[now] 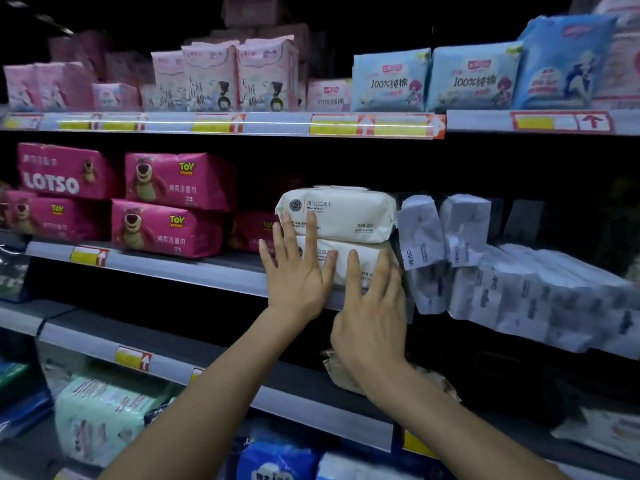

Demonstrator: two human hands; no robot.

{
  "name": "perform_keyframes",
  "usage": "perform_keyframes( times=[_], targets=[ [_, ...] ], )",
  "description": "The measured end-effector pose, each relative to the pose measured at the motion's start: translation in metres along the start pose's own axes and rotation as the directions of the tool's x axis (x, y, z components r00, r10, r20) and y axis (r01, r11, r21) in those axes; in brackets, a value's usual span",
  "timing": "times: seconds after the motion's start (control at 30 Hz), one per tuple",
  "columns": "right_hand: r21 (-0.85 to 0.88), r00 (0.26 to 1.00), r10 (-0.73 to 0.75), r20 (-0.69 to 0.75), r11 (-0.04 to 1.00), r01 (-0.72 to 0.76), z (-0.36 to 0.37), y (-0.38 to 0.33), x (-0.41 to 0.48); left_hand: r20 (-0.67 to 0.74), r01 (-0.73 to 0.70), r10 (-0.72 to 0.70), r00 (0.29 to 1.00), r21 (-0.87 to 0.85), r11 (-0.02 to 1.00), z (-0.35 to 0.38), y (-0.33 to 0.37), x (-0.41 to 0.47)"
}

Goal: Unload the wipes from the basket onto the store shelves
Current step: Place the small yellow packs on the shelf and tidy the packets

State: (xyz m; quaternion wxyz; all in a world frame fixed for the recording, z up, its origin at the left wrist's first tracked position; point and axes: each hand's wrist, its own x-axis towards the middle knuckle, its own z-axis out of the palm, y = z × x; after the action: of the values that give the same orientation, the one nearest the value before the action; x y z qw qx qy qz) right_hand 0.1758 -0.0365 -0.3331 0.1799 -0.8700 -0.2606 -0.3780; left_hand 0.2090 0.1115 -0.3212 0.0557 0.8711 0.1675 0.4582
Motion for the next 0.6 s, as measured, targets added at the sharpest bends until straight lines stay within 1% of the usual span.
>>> perform_keyframes(
  times=[0.07,0.1,0.17,0.2,0.27,0.37,0.47,0.53,0.6],
  targets=[
    [-0.062,0.994,-0.095,-0.056,0.994,0.091,-0.004,0.005,0.005,-0.020,-0.030,0.031,0.999,0.067,0.997,-0.008,-0.004,-0.004],
    [-0.095,0.987,-0.142,-0.071,0.986,0.135,-0.006,0.008,0.009,-0.031,-0.072,0.076,0.997,0.107,0.992,-0.012,-0.008,-0.006],
    [-0.170,0.978,-0.205,-0.050,0.966,0.194,-0.007,0.012,0.019,-0.047,-0.172,0.183,0.982,0.185,0.968,-0.020,-0.017,-0.012],
    [-0.196,0.977,-0.211,-0.026,0.959,0.202,-0.006,0.013,0.023,-0.042,-0.211,0.225,0.973,0.212,0.954,-0.025,-0.020,-0.014],
    [-0.177,0.985,-0.170,-0.011,0.970,0.166,-0.005,0.011,0.027,0.009,-0.264,0.269,0.963,0.232,0.936,-0.035,-0.024,-0.017],
    [-0.122,0.994,-0.108,0.003,0.987,0.108,-0.008,0.005,0.032,0.086,-0.290,0.278,0.957,0.199,0.936,-0.044,-0.025,-0.015],
    [-0.119,0.994,-0.096,0.045,0.988,0.101,-0.011,0.006,0.032,0.109,-0.299,0.282,0.953,0.214,0.930,-0.051,-0.025,-0.012],
    [-0.144,0.990,-0.105,0.092,0.983,0.117,-0.016,0.008,0.029,0.121,-0.297,0.276,0.954,0.234,0.926,-0.053,-0.023,-0.012],
    [-0.130,0.983,-0.107,0.146,0.983,0.126,-0.022,0.010,0.029,0.147,-0.296,0.265,0.953,0.256,0.920,-0.057,-0.020,-0.011]
  ],
)
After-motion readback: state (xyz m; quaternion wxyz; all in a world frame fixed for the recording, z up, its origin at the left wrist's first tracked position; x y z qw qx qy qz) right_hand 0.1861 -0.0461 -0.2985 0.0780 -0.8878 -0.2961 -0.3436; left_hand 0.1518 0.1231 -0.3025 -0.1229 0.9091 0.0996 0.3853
